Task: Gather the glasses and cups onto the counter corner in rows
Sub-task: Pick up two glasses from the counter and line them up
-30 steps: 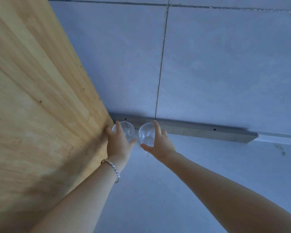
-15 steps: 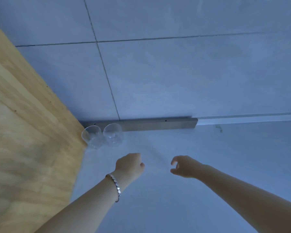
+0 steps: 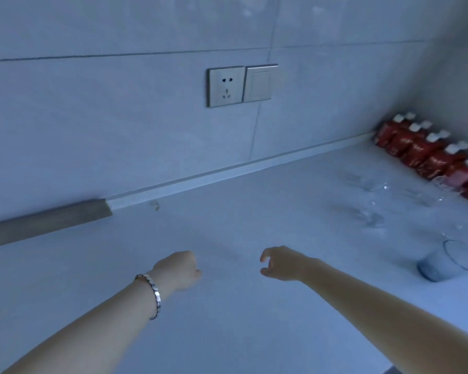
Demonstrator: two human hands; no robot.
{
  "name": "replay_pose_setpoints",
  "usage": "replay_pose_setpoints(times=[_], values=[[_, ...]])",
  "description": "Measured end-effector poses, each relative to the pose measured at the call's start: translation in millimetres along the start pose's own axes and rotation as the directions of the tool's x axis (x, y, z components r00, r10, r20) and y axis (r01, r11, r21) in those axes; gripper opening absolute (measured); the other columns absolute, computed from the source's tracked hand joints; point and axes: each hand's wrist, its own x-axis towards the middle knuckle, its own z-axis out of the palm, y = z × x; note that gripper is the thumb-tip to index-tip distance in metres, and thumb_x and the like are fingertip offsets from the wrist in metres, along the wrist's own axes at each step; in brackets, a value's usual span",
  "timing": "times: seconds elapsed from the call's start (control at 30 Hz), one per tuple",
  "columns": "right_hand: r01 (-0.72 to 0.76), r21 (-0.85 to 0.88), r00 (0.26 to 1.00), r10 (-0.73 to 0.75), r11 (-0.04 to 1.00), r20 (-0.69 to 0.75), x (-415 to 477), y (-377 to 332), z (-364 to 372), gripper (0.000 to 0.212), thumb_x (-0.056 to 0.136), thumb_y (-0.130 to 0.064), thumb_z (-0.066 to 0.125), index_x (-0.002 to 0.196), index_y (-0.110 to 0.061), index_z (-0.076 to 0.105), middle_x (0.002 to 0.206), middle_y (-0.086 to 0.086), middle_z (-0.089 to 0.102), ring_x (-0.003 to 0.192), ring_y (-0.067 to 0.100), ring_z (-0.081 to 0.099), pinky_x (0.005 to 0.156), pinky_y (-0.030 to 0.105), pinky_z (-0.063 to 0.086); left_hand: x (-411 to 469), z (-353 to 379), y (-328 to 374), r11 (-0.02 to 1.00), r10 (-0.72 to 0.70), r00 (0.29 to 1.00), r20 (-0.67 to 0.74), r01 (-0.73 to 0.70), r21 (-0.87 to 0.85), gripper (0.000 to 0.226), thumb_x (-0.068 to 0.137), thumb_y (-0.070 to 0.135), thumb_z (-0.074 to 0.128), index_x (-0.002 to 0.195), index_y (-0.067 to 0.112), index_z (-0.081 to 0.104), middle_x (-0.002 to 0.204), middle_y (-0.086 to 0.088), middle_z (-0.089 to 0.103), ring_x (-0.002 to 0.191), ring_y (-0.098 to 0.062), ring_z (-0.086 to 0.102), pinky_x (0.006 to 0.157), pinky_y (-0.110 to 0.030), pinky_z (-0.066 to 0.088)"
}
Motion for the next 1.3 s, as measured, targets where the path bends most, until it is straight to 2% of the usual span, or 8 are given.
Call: replay_pose_setpoints(times=[0.3, 0.43, 0.53, 0.63, 0.93, 1.07, 1.17, 1.3], values=[[-0.085, 0.161, 0.979, 0.113, 0.983, -0.171, -30.7, 237.7, -78.8, 0.035, 0.092, -0.032, 0.051, 0.126, -0.024, 0.052, 0.129, 0.0, 0.057, 0.119, 0.021, 0.053, 0.098, 0.029, 0.041, 69.6, 23.1, 240.7, 0.997, 0.078, 0.997, 0.009, -0.078, 0.023, 0.022, 0.09, 0.027, 0.048, 0.107, 0.019, 0.06, 0.123, -0.003, 0.062, 0.114, -0.022, 0.058, 0.093, -0.028, 0.045], [-0.178, 0.275, 0.837, 0.293, 0.945, -0.463, -58.0, 316.1, -98.6, 0.046, 0.088, -0.036, 0.057, 0.131, -0.022, 0.049, 0.139, 0.002, 0.045, 0.129, 0.022, 0.042, 0.107, 0.032, 0.033, 91.7, 30.7, 307.6, 0.991, 0.127, 0.991, 0.047, -0.129, 0.042, 0.024, 0.09, 0.028, 0.048, 0.109, 0.019, 0.06, 0.121, -0.003, 0.063, 0.112, -0.022, 0.059, 0.094, -0.029, 0.046], [-0.391, 0.326, 0.792, 0.495, 0.861, -0.358, -73.9, 357.3, -93.4, 0.076, 0.078, -0.056, 0.061, 0.141, -0.025, 0.032, 0.146, 0.005, 0.031, 0.134, 0.029, 0.033, 0.109, 0.04, 0.031, 100.4, 37.9, 337.5, 0.983, 0.162, 0.983, 0.08, -0.169, 0.078, 0.025, 0.09, 0.028, 0.047, 0.11, 0.018, 0.059, 0.121, -0.004, 0.063, 0.112, -0.024, 0.059, 0.095, -0.03, 0.047], [-0.472, 0.359, 0.816, 0.553, 0.805, -0.166, -76.7, 374.1, -72.8, 0.093, 0.074, -0.056, 0.065, 0.147, -0.023, 0.017, 0.145, 0.011, 0.029, 0.131, 0.035, 0.035, 0.105, 0.039, 0.036, 105.0, 44.1, 353.4, 0.976, 0.172, 0.979, 0.113, -0.185, 0.114, 0.027, 0.089, 0.029, 0.048, 0.112, 0.019, 0.059, 0.122, -0.004, 0.063, 0.113, -0.023, 0.059, 0.097, -0.032, 0.048], [-0.326, 0.499, 0.798, 0.517, 0.803, -0.311, -75.6, 394.4, -63.0, 0.075, 0.07, -0.036, 0.071, 0.137, -0.028, 0.035, 0.133, 0.005, 0.042, 0.12, 0.03, 0.047, 0.094, 0.031, 0.042, 148.0, 32.9, 439.7, 0.897, 0.441, 0.888, -0.128, -0.436, 0.066, 0.074, 0.084, 0.025, 0.062, 0.146, 0.016, 0.023, 0.15, -0.007, 0.029, 0.136, -0.026, 0.038, 0.107, -0.039, 0.04], [-0.237, 0.523, 0.771, 0.487, 0.818, -0.412, -80.6, 399.7, -65.1, 0.071, 0.07, -0.035, 0.072, 0.132, -0.028, 0.039, 0.132, 0.0, 0.042, 0.119, 0.025, 0.05, 0.087, 0.029, 0.043, 181.0, 32.8, 484.2, 0.845, 0.531, 0.847, -0.028, -0.526, 0.1, 0.101, 0.076, 0.03, 0.071, 0.15, 0.019, 0.003, 0.16, 0.0, 0.007, 0.146, -0.02, 0.021, 0.114, -0.037, 0.028], [-0.195, 0.55, 0.754, 0.483, 0.812, -0.445, -85.6, 403.2, -65.2, 0.072, 0.071, -0.037, 0.072, 0.134, -0.032, 0.038, 0.133, -0.004, 0.04, 0.119, 0.02, 0.052, 0.084, 0.027, 0.045, 191.4, 40.0, 492.4, 0.858, 0.512, 0.859, 0.022, -0.513, 0.035, 0.093, 0.072, 0.021, 0.071, 0.147, 0.026, 0.016, 0.153, 0.003, 0.022, 0.133, -0.024, 0.041, 0.108, -0.036, 0.039], [-0.15, 0.609, 0.756, 0.487, 0.779, -0.437, -86.2, 403.0, -59.8, 0.076, 0.07, -0.036, 0.075, 0.136, -0.033, 0.036, 0.136, -0.004, 0.039, 0.12, 0.019, 0.052, 0.088, 0.031, 0.048, 182.2, 51.1, 480.8, 0.895, 0.435, 0.894, -0.105, -0.442, -0.054, 0.086, 0.063, 0.028, 0.078, 0.137, 0.028, 0.036, 0.132, 0.0, 0.037, 0.114, -0.022, 0.053, 0.096, -0.037, 0.049]])
